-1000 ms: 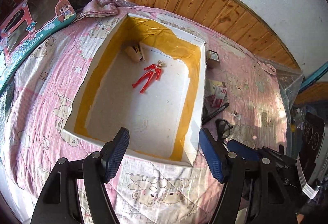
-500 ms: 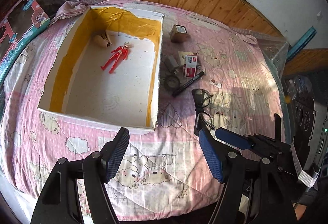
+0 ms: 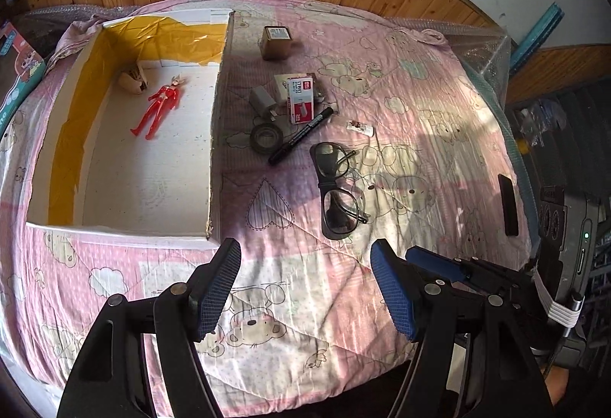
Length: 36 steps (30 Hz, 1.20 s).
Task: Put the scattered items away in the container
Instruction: 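Grasp the black glasses with the right tool while the left tool grasps the black marker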
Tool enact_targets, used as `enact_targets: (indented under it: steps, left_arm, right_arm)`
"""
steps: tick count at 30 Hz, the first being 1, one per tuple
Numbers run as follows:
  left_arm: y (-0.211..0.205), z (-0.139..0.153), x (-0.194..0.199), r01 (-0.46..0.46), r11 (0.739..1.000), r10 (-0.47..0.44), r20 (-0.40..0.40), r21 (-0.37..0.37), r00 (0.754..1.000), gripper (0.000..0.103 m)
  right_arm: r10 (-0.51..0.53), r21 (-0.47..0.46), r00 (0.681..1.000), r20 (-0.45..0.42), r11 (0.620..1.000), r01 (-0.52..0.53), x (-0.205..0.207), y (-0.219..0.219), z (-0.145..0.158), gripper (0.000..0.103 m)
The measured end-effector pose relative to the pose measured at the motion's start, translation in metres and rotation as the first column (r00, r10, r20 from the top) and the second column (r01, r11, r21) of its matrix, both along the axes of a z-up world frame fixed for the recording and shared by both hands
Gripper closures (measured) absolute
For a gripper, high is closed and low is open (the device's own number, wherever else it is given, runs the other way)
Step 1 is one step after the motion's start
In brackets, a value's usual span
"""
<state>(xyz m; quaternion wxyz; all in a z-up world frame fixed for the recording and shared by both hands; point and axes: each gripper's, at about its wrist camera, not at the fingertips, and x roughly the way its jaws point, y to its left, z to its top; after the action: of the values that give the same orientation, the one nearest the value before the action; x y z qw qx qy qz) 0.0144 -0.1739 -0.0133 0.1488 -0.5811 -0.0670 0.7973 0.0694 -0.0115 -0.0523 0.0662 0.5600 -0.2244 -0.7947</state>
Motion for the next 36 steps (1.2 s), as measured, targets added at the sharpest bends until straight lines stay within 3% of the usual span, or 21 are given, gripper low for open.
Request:
enact_targets:
  steps: [9, 17, 28, 33, 36]
  left_arm:
    - [0.021, -0.009, -0.006, 0.032, 0.999, -0.032, 0.024, -0.012, 0.999, 0.032]
    - [0.024, -0.022, -0.019, 0.023, 0.999, -0.021, 0.057, -0.039, 0.998, 0.032]
    - [0.010, -0.023, -0.054, -0.025, 0.999, 0.028, 0.061, -0.042, 0.998, 0.032]
    - [0.009, -0.031, -0.082, -0.045, 0.999, 0.045, 0.076, -0.003, 0.996, 0.032]
    - [0.016, -0.042, -0.099, -0.029, 0.999, 0.031, 0.065, -0.027, 0.997, 0.032]
  right_arm:
    - [-0.067, -0.053, 0.997, 0.022, 0.996, 0.068, -0.006, 0.023, -0.020, 0.065]
    - [-0.076, -0.064, 0.997, 0.016, 0.995, 0.077, -0.042, 0.030, -0.040, 0.064]
    - [-0.001, 0.033, 0.998, 0.070, 0.999, -0.001, -0.108, 0.015, -0.087, 0.059]
    - [0.028, 0.084, 0.995, 0.100, 0.996, -0.036, -0.122, 0.005, -0.106, 0.058]
    - [0.015, 0.102, 0.991, 0.131, 0.994, -0.028, -0.124, 0.009, -0.122, 0.057]
